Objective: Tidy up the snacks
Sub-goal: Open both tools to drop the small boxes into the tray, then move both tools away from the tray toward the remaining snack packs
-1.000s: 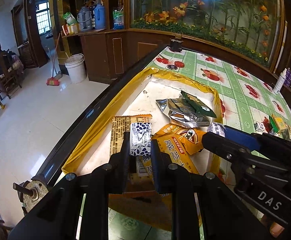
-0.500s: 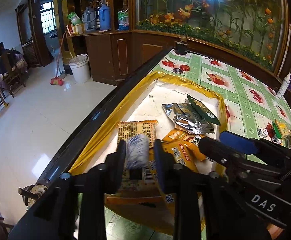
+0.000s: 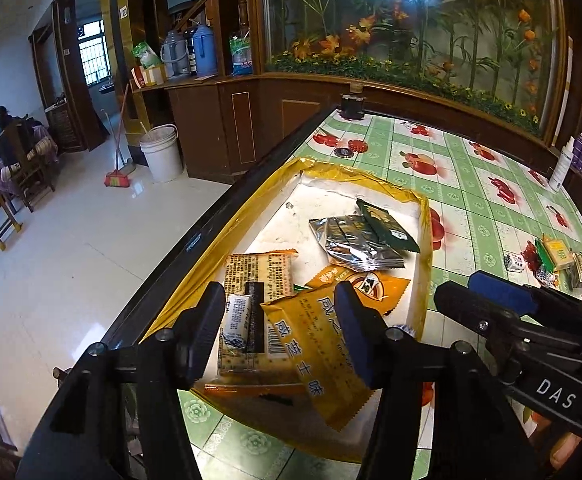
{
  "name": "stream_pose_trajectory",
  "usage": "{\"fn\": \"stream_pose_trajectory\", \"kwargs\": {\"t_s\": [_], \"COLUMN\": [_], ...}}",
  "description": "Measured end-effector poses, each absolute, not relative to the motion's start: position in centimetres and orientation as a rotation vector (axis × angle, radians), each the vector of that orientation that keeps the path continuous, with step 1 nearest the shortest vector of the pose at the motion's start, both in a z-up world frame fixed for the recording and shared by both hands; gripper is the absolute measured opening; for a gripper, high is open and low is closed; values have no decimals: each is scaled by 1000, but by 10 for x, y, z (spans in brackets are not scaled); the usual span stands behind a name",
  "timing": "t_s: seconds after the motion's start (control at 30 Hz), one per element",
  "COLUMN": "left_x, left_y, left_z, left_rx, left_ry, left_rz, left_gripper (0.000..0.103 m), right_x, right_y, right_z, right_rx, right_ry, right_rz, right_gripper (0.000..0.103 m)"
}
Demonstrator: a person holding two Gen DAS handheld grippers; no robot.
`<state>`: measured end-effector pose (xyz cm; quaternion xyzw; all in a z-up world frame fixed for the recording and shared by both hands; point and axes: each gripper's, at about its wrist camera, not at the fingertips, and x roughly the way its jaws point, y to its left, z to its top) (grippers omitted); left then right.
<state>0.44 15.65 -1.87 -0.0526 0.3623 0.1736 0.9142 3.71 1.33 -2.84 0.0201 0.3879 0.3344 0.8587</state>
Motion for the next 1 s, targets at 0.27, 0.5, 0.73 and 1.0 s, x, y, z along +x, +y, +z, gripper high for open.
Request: {"fn": "stream_pose_trajectory", "kwargs": {"t_s": [0.27, 0.5, 0.73, 1.0], "left_x": [0, -3, 2, 9], "left_y": [139, 120, 96, 69], "left_z": [-11, -6, -6, -10], "left_rx": [-79, -45, -5, 39], "left_ry": [735, 734, 749, 767], "left_rz": [342, 325, 312, 286], "left_gripper": [62, 69, 77, 77], "right_x": [29, 21, 18, 17], "right_y": [-20, -52, -93, -147], "right_z": [-25, -25, -32, -43], "right_rx": [85, 128, 180, 255], "right_ry": [806, 793, 796, 806], "right_rz": [662, 620, 545, 452], "right_gripper": [53, 61, 72, 73]}}
